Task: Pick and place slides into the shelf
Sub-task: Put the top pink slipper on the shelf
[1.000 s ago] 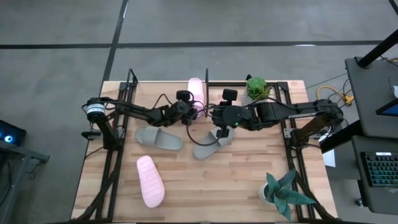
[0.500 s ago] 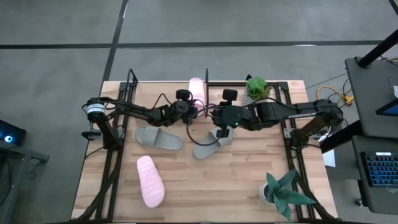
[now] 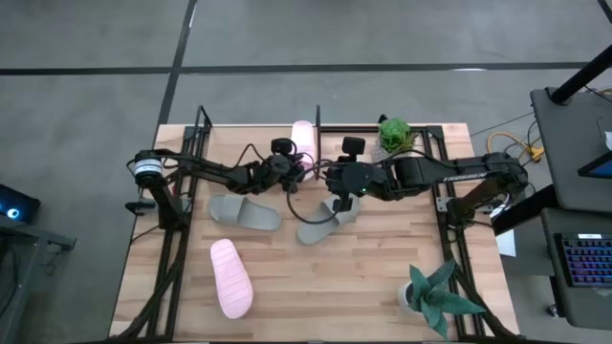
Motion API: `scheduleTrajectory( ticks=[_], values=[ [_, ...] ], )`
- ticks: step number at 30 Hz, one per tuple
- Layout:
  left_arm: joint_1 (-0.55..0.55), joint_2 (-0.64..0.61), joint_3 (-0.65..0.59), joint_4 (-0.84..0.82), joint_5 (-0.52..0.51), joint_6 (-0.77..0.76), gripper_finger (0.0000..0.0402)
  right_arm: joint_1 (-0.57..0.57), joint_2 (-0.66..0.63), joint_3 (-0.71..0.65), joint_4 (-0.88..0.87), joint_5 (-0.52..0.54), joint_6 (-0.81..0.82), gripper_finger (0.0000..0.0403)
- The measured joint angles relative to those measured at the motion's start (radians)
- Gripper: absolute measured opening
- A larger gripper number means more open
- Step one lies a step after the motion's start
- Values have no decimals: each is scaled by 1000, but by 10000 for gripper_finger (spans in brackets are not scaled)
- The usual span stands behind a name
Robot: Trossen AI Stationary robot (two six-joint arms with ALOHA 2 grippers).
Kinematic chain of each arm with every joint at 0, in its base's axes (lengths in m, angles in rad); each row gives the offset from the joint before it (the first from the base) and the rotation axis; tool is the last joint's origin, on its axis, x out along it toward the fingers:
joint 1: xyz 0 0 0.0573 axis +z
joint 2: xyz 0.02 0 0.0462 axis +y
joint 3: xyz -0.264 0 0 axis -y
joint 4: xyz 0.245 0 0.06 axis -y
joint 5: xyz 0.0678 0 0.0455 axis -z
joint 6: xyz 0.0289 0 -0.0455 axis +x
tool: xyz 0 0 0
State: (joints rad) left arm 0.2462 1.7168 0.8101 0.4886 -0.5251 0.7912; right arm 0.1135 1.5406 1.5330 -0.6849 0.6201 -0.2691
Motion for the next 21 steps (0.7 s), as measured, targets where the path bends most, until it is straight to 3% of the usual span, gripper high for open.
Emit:
scheduleTrajectory(
  ticks=[5,21],
  values=[
    [0,0,0,-1,10,-3,60,0,0,0,0,0,0,86],
    [-1,-2,5,-80,6,-1,265,0,0,0,-9,0,0,88]
  ],
)
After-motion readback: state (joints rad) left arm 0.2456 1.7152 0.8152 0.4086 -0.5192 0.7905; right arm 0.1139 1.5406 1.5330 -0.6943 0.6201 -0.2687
